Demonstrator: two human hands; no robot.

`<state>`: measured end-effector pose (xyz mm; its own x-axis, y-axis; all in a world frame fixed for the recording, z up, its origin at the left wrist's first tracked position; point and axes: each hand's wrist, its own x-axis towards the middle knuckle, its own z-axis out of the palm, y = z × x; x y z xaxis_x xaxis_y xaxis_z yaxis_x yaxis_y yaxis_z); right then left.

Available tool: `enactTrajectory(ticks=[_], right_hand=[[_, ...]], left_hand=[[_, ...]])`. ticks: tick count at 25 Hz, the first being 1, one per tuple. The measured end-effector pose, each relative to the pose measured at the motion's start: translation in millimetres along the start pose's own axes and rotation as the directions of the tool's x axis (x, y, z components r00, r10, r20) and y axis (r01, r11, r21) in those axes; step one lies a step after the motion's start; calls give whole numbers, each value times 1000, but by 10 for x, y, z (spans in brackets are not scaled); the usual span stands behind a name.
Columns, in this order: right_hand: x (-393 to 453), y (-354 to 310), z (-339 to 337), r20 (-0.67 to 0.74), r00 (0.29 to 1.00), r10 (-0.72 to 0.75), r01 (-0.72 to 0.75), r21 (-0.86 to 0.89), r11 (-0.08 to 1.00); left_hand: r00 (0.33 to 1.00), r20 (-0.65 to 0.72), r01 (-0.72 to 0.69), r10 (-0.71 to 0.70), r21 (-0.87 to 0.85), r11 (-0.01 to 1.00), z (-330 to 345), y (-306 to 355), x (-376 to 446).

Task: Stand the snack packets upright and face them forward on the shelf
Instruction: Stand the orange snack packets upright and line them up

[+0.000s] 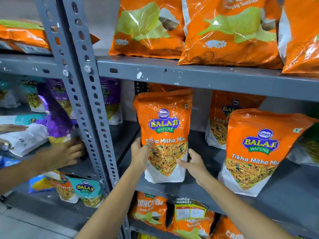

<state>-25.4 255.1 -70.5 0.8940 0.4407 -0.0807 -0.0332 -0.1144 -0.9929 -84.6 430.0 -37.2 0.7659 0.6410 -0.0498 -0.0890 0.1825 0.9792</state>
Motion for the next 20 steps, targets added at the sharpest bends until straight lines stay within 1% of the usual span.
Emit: enactTrajectory(ticks=[4,6,9,11,14,15,17,19,20], right_hand=[[33,19,-23,-63,995,-72,72,6,997],[42,63,18,-79,994,-80,79,-11,997],[53,190,101,-129,988,-89,77,-89,993],[85,208,115,-129,989,-72,53,-144,988],[133,188,117,-62,998,-6,-5,-178,984],[142,195,128,-51,999,9,-17,-170,985],[149,227,145,-60,998,26,-36,-169,985],[135,265,145,-76,997,19,-33,-180,983],[128,281,139,-74,997,8,-21,-174,985]], left_hand=[[996,87,-33,33,-3,999,64,12,110],[987,147,-56,62,-42,998,37,58,202],[981,182,-45,63,-101,994,-69,84,313],[985,159,-46,63,-110,993,-121,179,348],[976,132,-145,171,-188,971,-47,595,442],[970,103,-197,219,-196,961,1,791,479],[958,-6,-282,286,-199,939,55,1128,522],[944,-89,-330,318,-292,898,54,1170,531],[950,-81,-313,303,-314,896,39,1046,504]])
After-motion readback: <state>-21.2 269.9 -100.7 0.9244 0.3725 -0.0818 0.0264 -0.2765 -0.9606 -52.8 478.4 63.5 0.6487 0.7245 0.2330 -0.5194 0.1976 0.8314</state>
